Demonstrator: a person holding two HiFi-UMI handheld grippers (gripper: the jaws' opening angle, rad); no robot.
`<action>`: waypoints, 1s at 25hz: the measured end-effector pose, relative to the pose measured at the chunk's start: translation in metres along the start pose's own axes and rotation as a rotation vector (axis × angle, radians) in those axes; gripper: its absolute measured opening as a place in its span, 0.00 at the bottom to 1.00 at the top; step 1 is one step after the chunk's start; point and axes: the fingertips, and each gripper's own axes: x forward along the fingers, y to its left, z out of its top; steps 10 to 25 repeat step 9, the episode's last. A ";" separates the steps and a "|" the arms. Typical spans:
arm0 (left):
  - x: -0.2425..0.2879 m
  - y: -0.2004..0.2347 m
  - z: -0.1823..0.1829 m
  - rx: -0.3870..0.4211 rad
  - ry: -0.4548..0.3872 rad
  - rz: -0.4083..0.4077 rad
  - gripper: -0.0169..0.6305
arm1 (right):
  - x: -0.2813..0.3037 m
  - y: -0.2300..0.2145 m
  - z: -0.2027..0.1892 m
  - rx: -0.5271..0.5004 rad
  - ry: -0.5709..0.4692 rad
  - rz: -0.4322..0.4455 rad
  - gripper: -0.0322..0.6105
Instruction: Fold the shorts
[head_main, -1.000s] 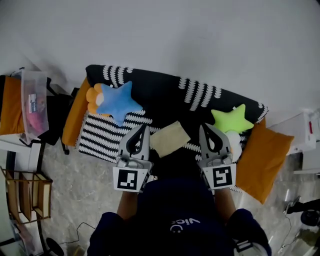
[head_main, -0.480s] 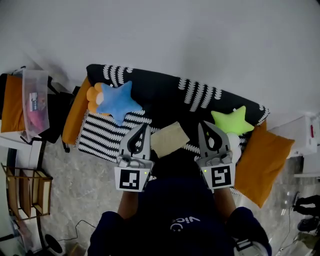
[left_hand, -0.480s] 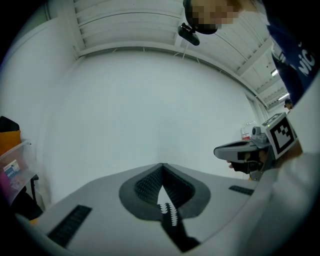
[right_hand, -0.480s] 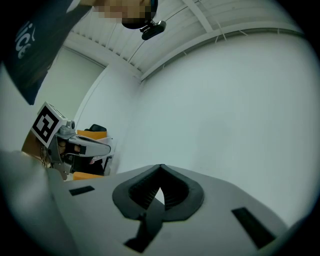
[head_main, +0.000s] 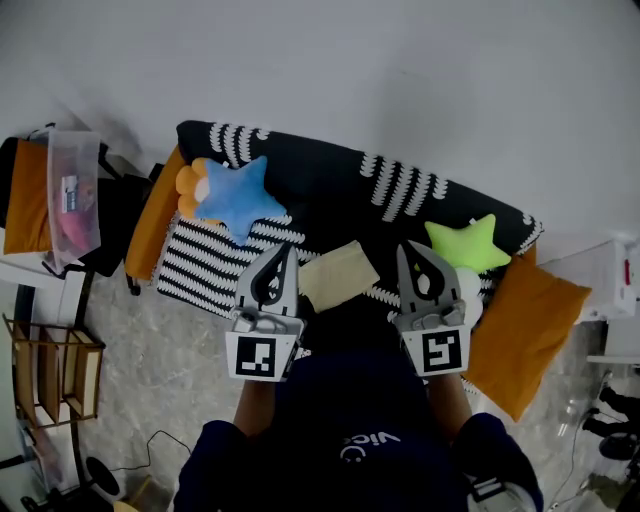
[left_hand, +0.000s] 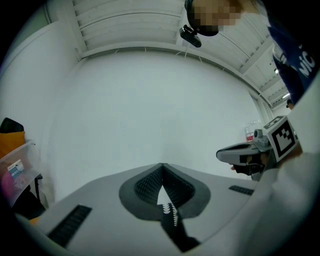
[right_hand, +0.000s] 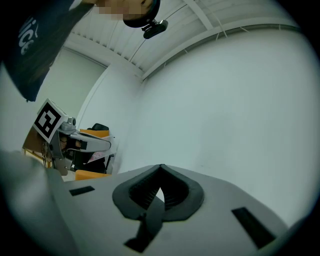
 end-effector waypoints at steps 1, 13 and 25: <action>0.000 -0.001 -0.001 0.002 0.002 0.002 0.03 | 0.000 -0.001 -0.001 0.000 0.002 0.002 0.06; 0.003 -0.003 -0.005 0.007 0.013 0.017 0.03 | 0.000 -0.009 -0.009 -0.006 0.012 0.017 0.06; 0.003 -0.003 -0.005 0.007 0.013 0.017 0.03 | 0.000 -0.009 -0.009 -0.006 0.012 0.017 0.06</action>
